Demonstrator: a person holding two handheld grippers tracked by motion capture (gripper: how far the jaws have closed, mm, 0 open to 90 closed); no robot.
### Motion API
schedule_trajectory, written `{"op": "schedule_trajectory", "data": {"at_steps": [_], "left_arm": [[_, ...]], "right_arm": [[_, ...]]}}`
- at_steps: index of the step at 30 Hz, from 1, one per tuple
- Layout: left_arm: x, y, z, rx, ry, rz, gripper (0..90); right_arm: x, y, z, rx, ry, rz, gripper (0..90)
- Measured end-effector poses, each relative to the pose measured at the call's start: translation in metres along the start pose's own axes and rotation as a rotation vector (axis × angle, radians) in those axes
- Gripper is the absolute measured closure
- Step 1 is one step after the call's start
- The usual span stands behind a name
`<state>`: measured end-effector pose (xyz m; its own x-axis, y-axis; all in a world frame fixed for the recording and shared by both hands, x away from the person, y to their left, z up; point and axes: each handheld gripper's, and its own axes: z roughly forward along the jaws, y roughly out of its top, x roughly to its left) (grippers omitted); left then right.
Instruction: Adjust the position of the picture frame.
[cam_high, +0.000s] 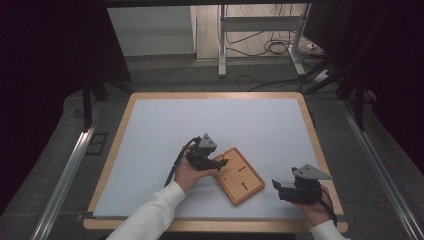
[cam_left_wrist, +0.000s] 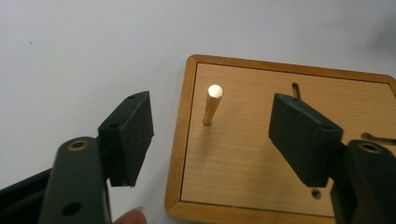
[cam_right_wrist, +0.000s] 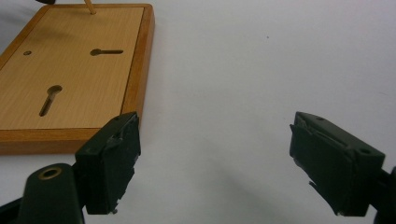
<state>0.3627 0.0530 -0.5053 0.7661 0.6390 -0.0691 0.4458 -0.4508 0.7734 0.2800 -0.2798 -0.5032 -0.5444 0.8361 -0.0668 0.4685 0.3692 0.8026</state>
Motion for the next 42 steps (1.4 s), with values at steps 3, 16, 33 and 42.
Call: {"op": "schedule_trajectory", "data": {"at_steps": [3,16,33,42], "left_arm": [[-0.001,0.0,0.003,0.003,0.0,0.005,34.3],[0.001,-0.003,0.018,0.004,-0.022,-0.005,57.6],[0.007,-0.006,0.021,-0.019,-0.044,-0.03,84.3],[0.008,-0.004,0.02,-0.008,-0.049,-0.046,84.2]], "right_arm": [[0.0,0.0,0.0,0.0,0.0,0.0,16.8],[-0.001,0.0,0.0,0.0,-0.002,0.0,16.8],[-0.001,-0.001,0.0,0.004,-0.006,0.0,16.8],[-0.002,-0.001,0.0,0.004,-0.008,-0.003,16.8]]}}
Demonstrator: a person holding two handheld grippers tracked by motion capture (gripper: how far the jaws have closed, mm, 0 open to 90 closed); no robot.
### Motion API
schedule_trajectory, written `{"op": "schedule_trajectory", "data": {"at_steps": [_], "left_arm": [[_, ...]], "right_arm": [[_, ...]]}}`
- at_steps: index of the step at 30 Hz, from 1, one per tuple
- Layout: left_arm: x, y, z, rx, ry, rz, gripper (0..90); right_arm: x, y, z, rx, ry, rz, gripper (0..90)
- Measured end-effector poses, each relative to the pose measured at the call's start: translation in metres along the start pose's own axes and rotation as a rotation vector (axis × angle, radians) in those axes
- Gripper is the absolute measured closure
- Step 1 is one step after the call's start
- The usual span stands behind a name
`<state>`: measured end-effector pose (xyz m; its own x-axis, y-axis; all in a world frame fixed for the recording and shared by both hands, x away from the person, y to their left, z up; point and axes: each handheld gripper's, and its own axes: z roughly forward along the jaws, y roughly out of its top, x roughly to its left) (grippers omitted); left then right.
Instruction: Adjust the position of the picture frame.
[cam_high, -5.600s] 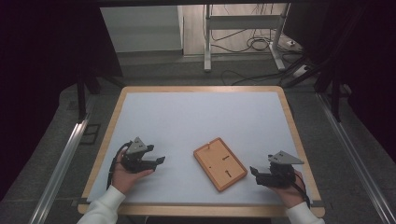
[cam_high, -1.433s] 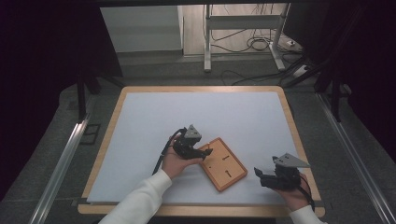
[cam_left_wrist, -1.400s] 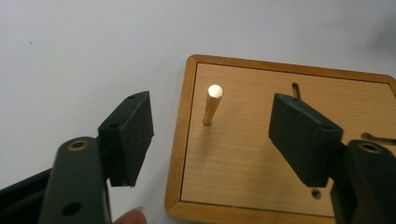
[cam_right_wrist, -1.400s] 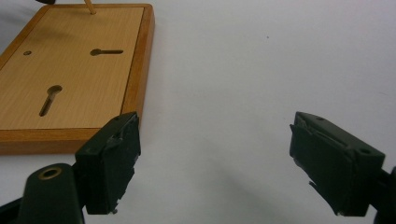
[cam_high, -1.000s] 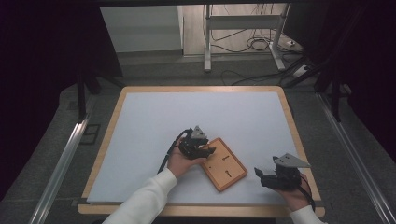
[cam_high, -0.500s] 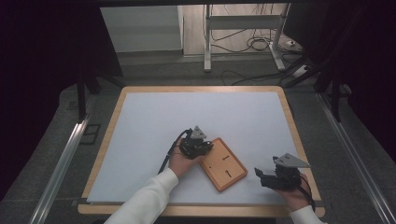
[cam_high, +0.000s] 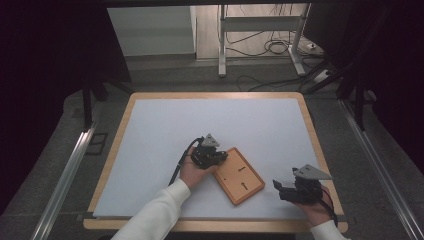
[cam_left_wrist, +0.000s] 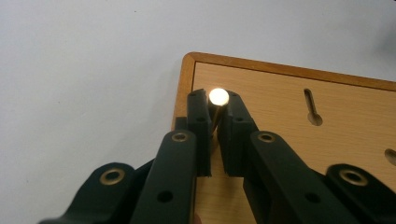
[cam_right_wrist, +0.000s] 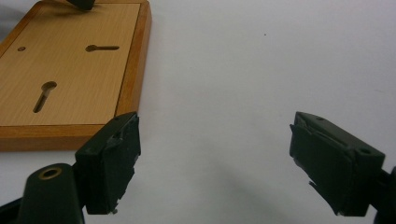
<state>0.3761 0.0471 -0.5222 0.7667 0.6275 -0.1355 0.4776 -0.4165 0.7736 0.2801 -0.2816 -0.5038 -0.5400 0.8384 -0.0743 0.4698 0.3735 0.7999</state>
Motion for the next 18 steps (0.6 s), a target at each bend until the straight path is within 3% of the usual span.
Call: {"op": "schedule_trajectory", "data": {"at_steps": [8,18], "left_arm": [[0.001,0.003,-0.007,0.001,0.045,-0.002,84.1],[0.017,0.0,-0.026,-0.016,0.07,-0.007,83.8]], "right_arm": [[0.0,0.0,-0.001,-0.002,0.0,-0.004,16.8],[0.0,0.0,-0.001,0.0,-0.001,-0.007,16.8]]}}
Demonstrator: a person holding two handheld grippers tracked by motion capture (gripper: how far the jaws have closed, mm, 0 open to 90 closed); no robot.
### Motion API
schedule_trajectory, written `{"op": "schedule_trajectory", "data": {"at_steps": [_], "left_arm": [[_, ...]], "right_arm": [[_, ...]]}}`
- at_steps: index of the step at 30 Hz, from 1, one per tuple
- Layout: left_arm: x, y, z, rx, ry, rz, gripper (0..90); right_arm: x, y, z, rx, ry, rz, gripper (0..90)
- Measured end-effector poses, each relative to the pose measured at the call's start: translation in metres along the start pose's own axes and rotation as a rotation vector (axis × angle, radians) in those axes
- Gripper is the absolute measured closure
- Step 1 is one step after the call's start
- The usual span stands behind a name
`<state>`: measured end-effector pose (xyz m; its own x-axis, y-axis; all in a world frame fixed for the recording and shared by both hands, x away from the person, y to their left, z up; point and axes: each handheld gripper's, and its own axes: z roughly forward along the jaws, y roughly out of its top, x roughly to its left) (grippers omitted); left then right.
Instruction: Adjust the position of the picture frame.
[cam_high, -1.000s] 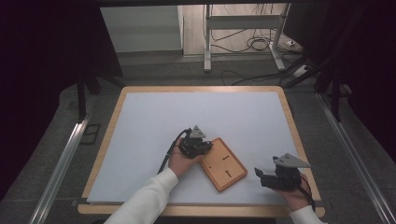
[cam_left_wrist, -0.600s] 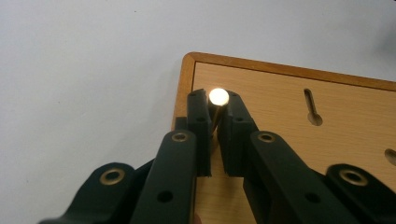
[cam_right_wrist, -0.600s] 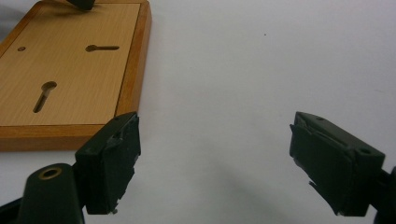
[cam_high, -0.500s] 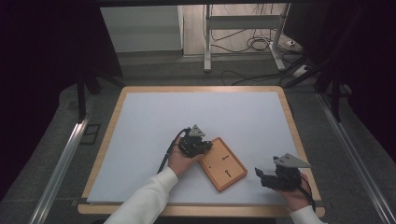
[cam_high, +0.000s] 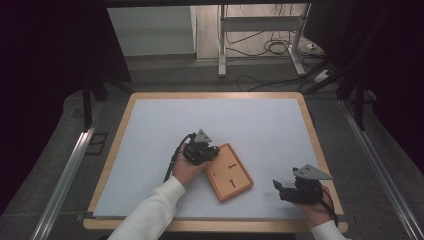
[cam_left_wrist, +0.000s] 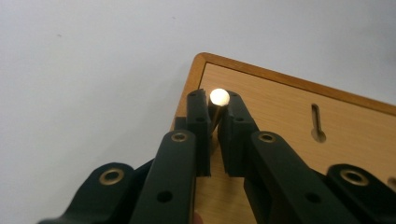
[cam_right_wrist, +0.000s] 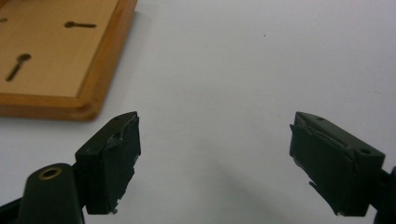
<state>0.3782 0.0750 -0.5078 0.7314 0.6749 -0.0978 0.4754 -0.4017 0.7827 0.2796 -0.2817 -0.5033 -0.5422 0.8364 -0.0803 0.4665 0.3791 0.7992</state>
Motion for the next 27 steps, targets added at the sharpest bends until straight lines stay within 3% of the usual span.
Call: {"op": "schedule_trajectory", "data": {"at_steps": [10,17,27], "left_arm": [[0.017,-0.004,-0.01,-0.013,0.009,-0.02,84.0],[0.024,-0.008,-0.002,0.01,0.001,-0.043,84.2],[0.031,-0.006,0.006,0.015,-0.009,-0.045,84.3]], "right_arm": [[0.0,0.0,0.001,0.006,0.001,0.0,16.8],[0.001,-0.001,0.002,0.009,0.002,0.0,16.8],[0.001,-0.001,0.002,0.013,0.0,-0.001,16.8]]}}
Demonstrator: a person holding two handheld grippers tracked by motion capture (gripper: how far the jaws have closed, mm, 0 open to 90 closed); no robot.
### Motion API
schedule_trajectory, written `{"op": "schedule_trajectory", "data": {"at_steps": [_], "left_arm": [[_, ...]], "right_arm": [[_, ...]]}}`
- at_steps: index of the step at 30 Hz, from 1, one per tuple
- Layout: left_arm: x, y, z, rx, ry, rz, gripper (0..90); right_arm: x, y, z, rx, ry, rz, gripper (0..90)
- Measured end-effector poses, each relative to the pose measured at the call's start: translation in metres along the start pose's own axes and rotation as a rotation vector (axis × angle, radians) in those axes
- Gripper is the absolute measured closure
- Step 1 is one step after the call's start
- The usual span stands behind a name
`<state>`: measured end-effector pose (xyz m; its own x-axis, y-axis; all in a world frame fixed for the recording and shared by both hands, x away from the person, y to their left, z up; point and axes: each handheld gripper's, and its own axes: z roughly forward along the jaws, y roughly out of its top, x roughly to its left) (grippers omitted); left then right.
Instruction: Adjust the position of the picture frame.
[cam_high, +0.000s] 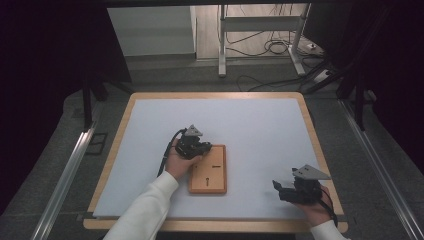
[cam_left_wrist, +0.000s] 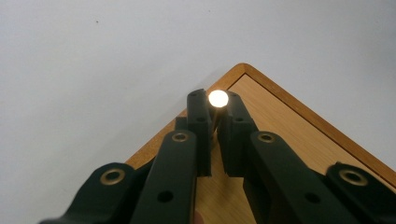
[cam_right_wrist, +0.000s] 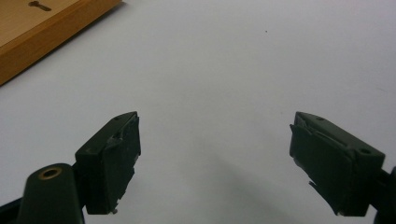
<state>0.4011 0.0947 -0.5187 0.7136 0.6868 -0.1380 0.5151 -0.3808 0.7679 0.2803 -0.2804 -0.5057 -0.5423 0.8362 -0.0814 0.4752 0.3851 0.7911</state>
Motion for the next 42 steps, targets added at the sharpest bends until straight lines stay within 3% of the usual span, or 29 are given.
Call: {"op": "schedule_trajectory", "data": {"at_steps": [6,27,29,34,42], "left_arm": [[-0.003,0.002,0.008,0.008,-0.019,0.005,84.4],[-0.002,-0.001,0.006,-0.001,-0.024,0.002,83.4],[0.0,0.0,0.003,-0.024,-0.055,-0.01,73.2],[0.0,0.003,-0.005,-0.04,-0.027,0.031,50.1],[0.001,0.003,-0.005,-0.018,-0.02,0.083,44.0]], "right_arm": [[0.0,0.0,-0.001,-0.002,-0.005,0.001,16.8],[0.0,0.0,-0.001,-0.01,-0.002,-0.006,16.8],[0.001,0.0,-0.001,-0.013,0.001,-0.009,16.8],[0.001,0.0,-0.001,-0.02,0.002,-0.009,16.8],[0.001,0.0,0.0,-0.019,0.006,-0.017,16.8]]}}
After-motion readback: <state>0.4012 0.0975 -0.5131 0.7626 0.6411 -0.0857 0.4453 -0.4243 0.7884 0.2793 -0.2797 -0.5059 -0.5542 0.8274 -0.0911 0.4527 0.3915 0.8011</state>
